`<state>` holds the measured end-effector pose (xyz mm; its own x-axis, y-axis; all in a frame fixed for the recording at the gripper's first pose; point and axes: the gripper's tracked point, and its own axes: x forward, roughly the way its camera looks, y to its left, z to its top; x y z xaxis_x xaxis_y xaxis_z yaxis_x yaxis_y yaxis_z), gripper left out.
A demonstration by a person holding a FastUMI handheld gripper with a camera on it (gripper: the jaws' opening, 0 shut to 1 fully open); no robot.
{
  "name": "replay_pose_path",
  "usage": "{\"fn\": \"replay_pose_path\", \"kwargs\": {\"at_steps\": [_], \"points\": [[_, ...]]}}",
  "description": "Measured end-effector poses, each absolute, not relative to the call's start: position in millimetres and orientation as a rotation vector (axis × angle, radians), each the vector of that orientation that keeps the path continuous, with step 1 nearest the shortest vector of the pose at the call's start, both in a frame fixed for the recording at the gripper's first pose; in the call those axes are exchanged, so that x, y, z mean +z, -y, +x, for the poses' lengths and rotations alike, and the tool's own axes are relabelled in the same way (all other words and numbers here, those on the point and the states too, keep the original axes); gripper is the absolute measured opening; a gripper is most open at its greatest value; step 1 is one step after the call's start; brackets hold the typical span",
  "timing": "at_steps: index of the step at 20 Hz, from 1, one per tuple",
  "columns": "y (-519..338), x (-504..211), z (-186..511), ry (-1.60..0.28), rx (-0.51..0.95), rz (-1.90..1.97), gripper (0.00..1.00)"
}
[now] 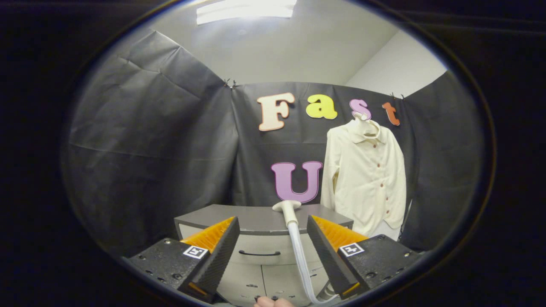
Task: Iron the clothes twice with a garment steamer, once on the left side and once on the right side.
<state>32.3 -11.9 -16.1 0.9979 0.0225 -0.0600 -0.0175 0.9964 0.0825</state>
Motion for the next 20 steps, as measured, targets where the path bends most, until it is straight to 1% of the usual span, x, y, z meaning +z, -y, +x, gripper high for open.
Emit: {"fn": "replay_pose_path", "kwargs": {"at_steps": [13,20], "points": [[49,-26,96,-0.070,0.016,0.098,0.97],[53,-53,148,-0.123,0.032,0.117,0.96]]}}
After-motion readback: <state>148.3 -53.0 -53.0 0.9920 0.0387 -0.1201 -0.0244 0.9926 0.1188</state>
